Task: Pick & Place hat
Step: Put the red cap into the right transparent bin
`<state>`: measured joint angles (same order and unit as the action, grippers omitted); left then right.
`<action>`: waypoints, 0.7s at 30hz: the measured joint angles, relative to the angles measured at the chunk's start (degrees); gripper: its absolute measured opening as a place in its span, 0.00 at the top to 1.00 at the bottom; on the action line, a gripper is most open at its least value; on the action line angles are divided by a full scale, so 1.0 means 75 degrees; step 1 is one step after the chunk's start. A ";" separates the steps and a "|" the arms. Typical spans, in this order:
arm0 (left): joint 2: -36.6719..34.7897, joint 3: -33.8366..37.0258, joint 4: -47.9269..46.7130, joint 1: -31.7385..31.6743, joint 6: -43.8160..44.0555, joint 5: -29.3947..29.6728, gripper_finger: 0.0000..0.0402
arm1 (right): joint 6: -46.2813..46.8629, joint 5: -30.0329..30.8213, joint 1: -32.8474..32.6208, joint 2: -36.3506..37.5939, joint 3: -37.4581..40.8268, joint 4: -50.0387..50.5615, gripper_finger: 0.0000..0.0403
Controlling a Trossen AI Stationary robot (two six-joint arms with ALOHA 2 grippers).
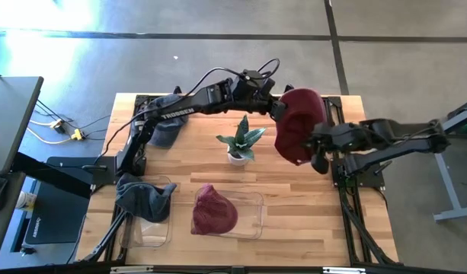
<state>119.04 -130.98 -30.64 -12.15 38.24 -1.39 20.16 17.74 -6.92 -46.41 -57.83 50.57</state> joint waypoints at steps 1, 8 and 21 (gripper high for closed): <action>-0.0003 -0.0003 0.0004 -0.0011 0.0006 -0.0039 1.00 | -0.0147 -0.0015 0.0003 -0.0001 -0.0118 0.0013 0.98; -0.0009 -0.0006 0.0193 -0.0022 0.0023 0.0069 1.00 | -0.0521 0.0074 0.0025 -0.0009 -0.0640 -0.0131 0.80; -0.0012 0.0000 -0.0019 0.0164 -0.0691 0.0520 1.00 | -0.1738 0.0780 0.0023 -0.0704 -0.0669 0.0521 0.43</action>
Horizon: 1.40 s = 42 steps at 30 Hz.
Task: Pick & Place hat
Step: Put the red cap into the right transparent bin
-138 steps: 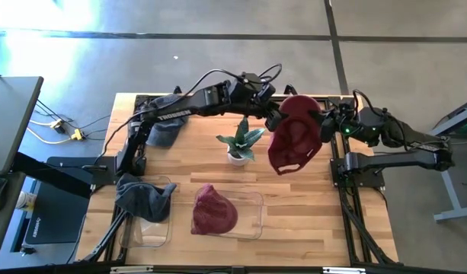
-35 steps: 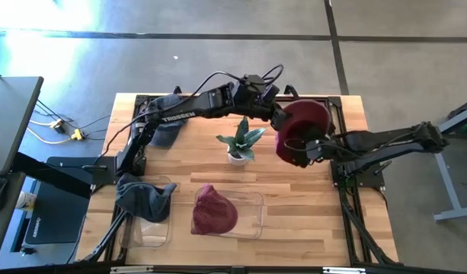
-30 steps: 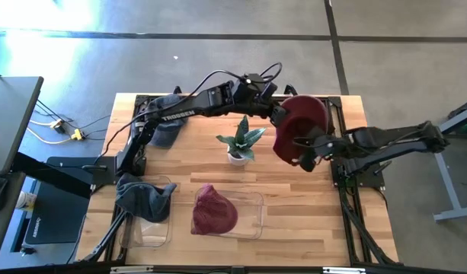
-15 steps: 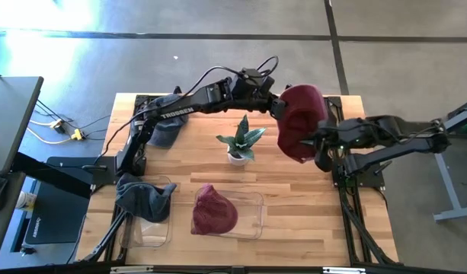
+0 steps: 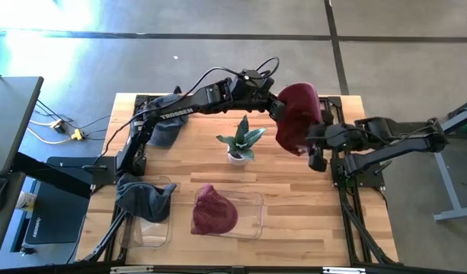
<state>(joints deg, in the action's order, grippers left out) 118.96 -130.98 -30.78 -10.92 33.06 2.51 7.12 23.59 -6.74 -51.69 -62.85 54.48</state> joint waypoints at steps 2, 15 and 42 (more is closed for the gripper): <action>0.0003 0.0009 -0.0057 0.0041 -0.0087 0.0083 1.00 | -0.0233 -0.0492 0.0003 -0.0085 0.0000 0.0267 0.45; 0.0019 0.0018 0.0130 0.0281 -0.0639 -0.0300 1.00 | 0.0510 -0.0991 -0.0003 -0.0005 0.0922 -0.0589 0.90; 0.0041 0.0027 -0.0268 0.0831 -0.1197 0.0298 1.00 | 0.3198 -0.1782 -0.0003 0.1461 0.3820 -0.3434 0.92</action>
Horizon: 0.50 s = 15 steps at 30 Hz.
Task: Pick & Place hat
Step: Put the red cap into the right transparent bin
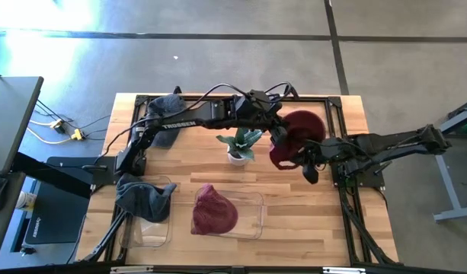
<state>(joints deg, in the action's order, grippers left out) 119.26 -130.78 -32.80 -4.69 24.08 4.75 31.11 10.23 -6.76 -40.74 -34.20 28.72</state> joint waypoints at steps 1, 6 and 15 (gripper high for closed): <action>0.0000 0.0000 -0.0001 0.0000 0.0072 0.0011 1.00 | 0.0057 -0.0137 0.0000 -0.0023 -0.0124 0.0294 0.89; 0.0000 0.0000 -0.0107 -0.0066 0.0368 -0.0206 1.00 | 0.0391 -0.0621 0.0006 -0.0184 -0.0698 0.1575 0.66; 0.0172 -0.0028 -0.0467 -0.0169 0.0887 -0.0386 1.00 | 0.1270 -0.1472 0.0005 -0.0512 -0.1986 0.3882 0.43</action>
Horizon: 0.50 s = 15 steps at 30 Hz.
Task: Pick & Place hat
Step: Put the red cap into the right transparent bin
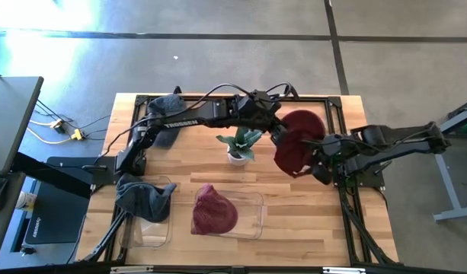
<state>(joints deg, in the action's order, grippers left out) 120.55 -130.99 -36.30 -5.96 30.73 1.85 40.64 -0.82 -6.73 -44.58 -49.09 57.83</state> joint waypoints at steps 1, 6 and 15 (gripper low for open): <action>0.0037 0.0005 -0.0036 -0.0003 0.0041 -0.0002 1.00 | -0.0119 -0.0302 -0.0001 0.0003 -0.0030 -0.0081 0.43; 0.0020 0.0011 -0.0025 -0.0018 0.0067 -0.0215 1.00 | -0.1235 -0.1154 -0.0008 0.0004 0.0280 -0.1466 0.46; 0.0050 0.0015 -0.0266 0.0003 -0.0095 -0.0035 1.00 | -0.1760 -0.0444 -0.0043 -0.0006 0.1317 -0.3178 0.72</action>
<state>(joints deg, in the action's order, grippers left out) 120.93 -130.88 -38.29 -5.93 30.01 1.58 27.44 -4.15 -7.05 -44.63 -39.22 34.00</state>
